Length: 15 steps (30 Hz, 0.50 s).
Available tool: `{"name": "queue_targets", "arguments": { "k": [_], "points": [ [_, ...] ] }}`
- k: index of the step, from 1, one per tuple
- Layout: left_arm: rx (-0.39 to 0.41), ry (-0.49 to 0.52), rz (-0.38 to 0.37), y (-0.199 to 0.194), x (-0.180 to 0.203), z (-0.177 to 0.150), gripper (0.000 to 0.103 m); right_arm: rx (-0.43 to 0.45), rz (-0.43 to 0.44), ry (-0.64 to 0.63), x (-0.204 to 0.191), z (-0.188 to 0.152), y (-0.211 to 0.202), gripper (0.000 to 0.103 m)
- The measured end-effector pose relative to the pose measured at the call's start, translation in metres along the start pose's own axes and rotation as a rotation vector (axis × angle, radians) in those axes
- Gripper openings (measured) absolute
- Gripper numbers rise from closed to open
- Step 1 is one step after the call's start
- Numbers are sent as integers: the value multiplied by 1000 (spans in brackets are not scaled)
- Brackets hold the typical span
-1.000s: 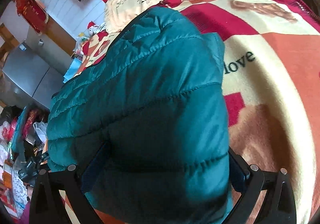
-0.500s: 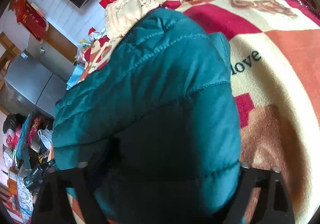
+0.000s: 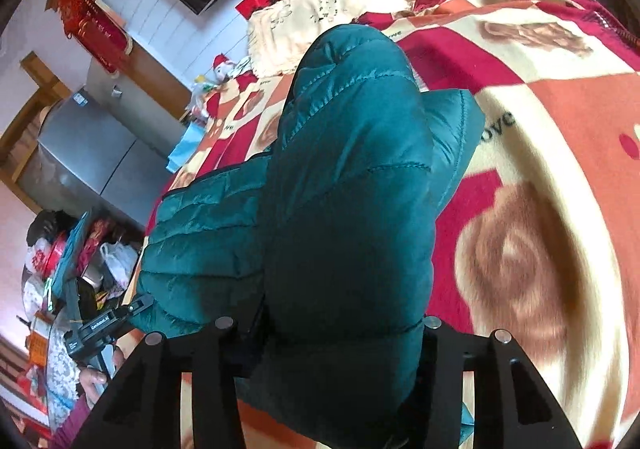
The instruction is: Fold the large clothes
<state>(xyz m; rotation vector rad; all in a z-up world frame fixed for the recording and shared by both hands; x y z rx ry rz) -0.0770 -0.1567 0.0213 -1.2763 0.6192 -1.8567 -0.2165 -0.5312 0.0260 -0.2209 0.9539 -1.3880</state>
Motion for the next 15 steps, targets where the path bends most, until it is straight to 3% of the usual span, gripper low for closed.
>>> {"name": "queue_targets", "arguments": {
  "k": [7, 9, 12, 14, 15],
  "points": [
    [-56, 65, 20, -30, -14, -56, 53, -82, 29, 24, -14, -60, -41, 47],
    [-58, 74, 47, -27, -17, -66, 54, -101, -1, 26, -13, -74, -46, 51],
    [-29, 66, 95, -23, -19, -68, 66, -131, -98, 38, 2, -93, -42, 64],
    [-6, 57, 125, -28, -18, -69, 69, -145, -142, 70, 16, -102, -33, 76],
    [2, 57, 132, -32, -19, -70, 69, -141, -150, 74, 18, -102, -32, 76]
  ]
}}
Point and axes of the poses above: each gripper's, at about its wrist camera, not at the fingertips, and y roughly the way its jaws point, x to its right, z to its top, the point moved 6 cm from there along y, roughly the way its jaws point, and after that the axes turned 11 degrees about -y, right-handed, at the moved point
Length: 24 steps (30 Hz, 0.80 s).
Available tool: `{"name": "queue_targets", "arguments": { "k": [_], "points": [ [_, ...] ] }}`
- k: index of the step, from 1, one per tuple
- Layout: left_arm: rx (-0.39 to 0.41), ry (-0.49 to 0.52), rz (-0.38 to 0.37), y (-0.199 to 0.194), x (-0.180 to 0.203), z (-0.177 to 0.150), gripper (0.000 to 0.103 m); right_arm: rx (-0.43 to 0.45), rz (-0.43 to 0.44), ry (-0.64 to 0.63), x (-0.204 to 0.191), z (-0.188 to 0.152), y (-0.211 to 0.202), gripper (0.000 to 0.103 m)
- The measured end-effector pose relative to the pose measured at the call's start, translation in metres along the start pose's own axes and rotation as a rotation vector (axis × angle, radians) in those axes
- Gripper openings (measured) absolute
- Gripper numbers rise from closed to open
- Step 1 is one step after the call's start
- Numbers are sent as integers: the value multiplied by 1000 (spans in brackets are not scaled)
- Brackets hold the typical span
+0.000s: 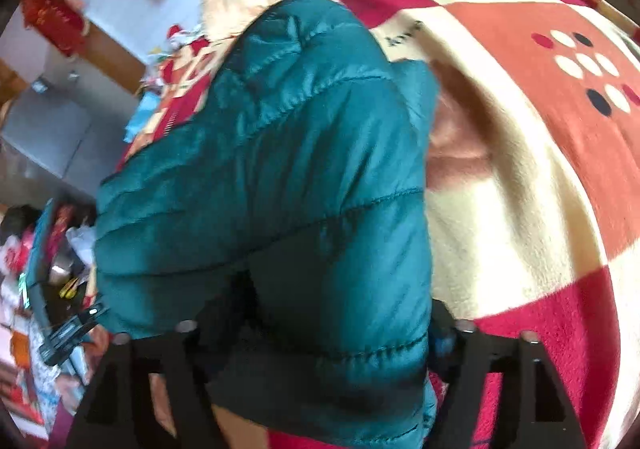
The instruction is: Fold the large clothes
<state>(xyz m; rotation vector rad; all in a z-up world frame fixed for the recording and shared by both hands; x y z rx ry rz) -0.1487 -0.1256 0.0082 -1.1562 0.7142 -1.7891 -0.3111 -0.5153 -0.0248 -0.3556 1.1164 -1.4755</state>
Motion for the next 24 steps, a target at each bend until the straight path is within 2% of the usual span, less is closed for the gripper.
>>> {"name": "queue_targets", "arguments": {
  "k": [2, 6, 8, 14, 18, 24],
  "points": [
    [44, 13, 41, -13, 2, -3, 69, 11, -32, 1, -3, 0, -8, 76],
    [123, 57, 100, -34, 6, -13, 69, 70, -181, -100, -22, 0, -45, 76],
    [146, 71, 112, -41, 11, -17, 69, 103, -208, -131, -33, 0, -60, 77],
    [226, 128, 125, -59, 34, -30, 69, 197, -250, -212, -90, -8, -90, 87],
    [262, 171, 158, -66, 46, -34, 69, 262, -262, -278, -129, -20, -93, 87],
    [294, 216, 136, -72, 66, -43, 69, 331, -249, -345, -171, -33, -95, 89]
  ]
}}
Point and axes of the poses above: each gripper's, at about its wrist camera, not at the fingertips, and y roughly the way its jaws point, x to its right, z to its top, the point moved 6 cm from there along y, roughly the way its jaws point, and after that the axes turned 11 degrees about -y, right-handed, at the moved point
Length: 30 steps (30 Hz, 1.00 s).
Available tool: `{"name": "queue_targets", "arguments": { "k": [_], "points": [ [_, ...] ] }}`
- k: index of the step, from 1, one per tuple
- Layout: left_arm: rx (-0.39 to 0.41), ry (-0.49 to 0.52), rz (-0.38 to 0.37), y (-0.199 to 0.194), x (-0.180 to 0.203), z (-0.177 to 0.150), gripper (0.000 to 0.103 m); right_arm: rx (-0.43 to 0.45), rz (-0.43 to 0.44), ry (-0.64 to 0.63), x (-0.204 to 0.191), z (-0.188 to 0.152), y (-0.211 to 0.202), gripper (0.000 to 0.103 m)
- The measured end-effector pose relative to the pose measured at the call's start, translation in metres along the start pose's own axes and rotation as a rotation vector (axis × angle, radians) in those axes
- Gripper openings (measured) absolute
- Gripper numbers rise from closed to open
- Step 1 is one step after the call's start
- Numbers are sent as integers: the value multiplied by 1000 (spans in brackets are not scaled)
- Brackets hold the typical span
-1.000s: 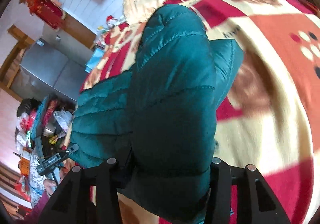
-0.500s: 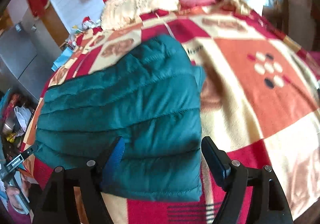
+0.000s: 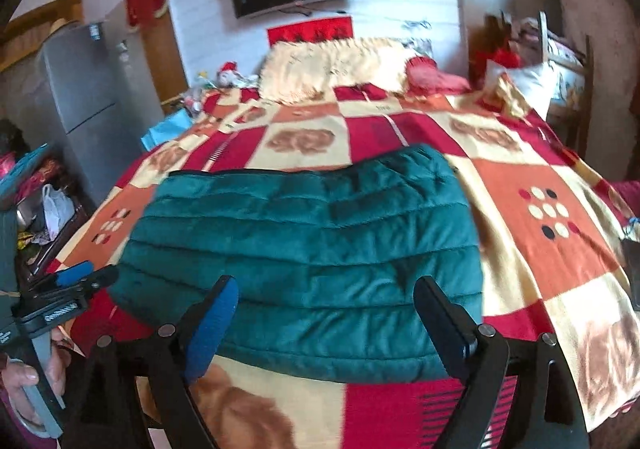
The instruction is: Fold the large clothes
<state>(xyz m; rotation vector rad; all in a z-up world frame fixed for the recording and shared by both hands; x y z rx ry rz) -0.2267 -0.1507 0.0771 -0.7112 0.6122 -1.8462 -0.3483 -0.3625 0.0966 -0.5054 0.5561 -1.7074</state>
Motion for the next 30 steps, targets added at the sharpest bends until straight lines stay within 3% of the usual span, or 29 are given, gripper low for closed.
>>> {"name": "queue_targets", "arguments": {
  "k": [7, 15, 30],
  "points": [
    [34, 33, 12, -5, 13, -4, 69, 60, -24, -25, -25, -4, -7, 95],
    [68, 34, 28, -7, 17, -4, 69, 35, -38, -63, -35, -13, 1, 96],
    [42, 15, 32, 5, 18, -14, 69, 18, -57, -35, -41, -15, 14, 96]
  ]
}}
Point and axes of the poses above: each gripper's, at about its wrist camera, not at the fingertips, and y roughly the way its jaws point, x to its right, z to its top, the point moved 6 cm from there along y, roughly the way its jaws point, and after that the axes turned 11 degrees about -y, right-handed, at the moved point
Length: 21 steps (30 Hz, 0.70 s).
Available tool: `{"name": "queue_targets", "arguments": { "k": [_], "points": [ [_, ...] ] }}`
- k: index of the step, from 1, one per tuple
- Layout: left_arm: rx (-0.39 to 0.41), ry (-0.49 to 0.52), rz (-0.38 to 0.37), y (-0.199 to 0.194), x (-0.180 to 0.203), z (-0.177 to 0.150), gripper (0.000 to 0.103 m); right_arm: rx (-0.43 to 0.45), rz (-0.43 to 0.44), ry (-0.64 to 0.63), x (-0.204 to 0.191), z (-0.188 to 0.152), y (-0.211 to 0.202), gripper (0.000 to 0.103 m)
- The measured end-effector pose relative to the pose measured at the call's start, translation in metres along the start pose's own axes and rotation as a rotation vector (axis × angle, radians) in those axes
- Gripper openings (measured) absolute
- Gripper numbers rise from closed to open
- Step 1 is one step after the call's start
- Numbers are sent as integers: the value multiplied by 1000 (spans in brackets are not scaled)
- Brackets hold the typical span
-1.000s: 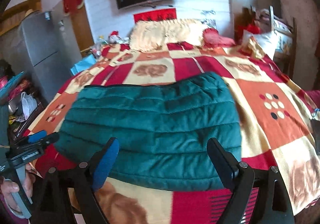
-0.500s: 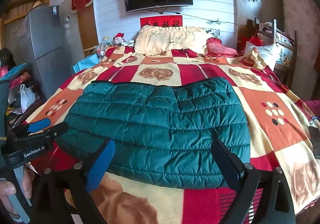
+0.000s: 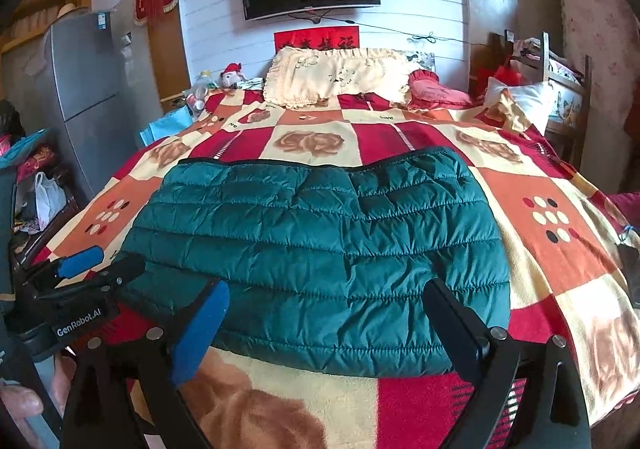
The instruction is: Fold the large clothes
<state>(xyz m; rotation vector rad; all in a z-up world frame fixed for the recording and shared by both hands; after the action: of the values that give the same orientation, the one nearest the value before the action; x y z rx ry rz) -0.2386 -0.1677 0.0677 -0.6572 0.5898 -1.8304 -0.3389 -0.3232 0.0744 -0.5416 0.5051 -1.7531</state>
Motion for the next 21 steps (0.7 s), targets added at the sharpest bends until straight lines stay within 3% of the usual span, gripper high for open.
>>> {"name": "queue_targets", "arguments": {
  "k": [21],
  "points": [
    [2, -11, 7, 6, 0, -5, 69, -57, -1, 61, 8, -14, 15, 97]
  ]
}}
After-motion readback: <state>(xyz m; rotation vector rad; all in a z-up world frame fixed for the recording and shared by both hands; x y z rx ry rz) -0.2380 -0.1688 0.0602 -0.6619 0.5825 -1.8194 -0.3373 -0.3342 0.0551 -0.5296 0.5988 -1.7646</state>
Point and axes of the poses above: each gripper's, at about its wrist camera, not at the fingertips, and y roughly the way its jaws point, x to its right, z to its top, the point moved 6 cm from there along y, roughly the way its jaws point, and after that the axes turned 11 degrees about -y, right-handed, at the moved point
